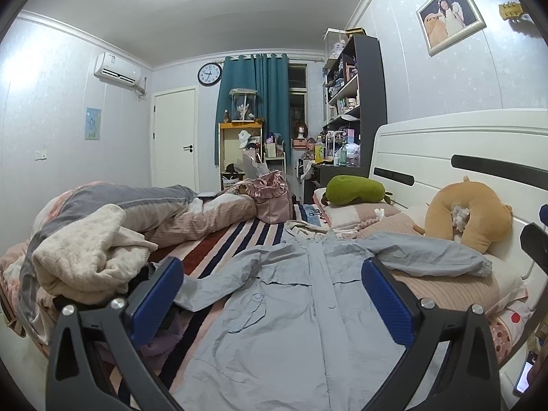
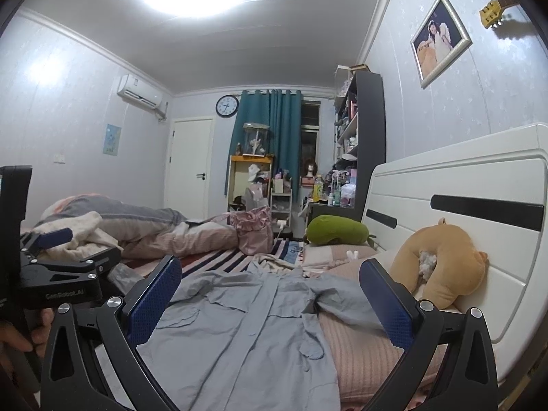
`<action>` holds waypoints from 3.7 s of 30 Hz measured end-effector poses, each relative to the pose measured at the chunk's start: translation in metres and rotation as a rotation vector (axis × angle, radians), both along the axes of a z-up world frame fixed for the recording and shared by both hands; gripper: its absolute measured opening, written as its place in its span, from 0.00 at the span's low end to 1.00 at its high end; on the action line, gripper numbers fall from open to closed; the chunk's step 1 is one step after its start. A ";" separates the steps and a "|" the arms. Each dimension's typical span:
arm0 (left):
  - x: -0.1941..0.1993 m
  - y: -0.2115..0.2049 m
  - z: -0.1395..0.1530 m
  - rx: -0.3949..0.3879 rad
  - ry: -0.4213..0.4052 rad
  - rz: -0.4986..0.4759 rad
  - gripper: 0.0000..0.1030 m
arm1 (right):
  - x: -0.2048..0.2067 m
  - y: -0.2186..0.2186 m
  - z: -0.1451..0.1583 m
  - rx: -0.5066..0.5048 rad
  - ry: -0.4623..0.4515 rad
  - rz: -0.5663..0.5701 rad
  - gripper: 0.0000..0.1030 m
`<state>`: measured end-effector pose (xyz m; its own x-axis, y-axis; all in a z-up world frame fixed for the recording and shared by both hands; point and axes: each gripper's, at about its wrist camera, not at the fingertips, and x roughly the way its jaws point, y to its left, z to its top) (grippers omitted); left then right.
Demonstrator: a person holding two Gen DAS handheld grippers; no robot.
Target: Fold large clothes
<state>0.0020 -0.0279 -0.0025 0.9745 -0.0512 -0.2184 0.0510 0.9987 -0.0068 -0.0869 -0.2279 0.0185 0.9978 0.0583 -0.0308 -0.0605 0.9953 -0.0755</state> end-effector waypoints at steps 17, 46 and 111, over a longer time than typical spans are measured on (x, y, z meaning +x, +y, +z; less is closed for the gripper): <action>0.001 -0.001 -0.002 0.008 0.003 0.006 0.99 | 0.000 0.004 0.004 -0.004 0.035 0.034 1.00; 0.097 0.068 -0.043 -0.077 0.154 0.084 0.99 | 0.096 0.022 -0.016 0.005 0.170 0.135 1.00; 0.236 0.035 -0.199 -0.193 0.523 -0.543 0.08 | 0.227 -0.025 -0.166 0.195 0.568 0.177 1.00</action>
<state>0.2379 0.0069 -0.2015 0.5752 -0.5755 -0.5813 0.4746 0.8136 -0.3358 0.1403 -0.2532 -0.1472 0.8034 0.2790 -0.5261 -0.2027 0.9588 0.1991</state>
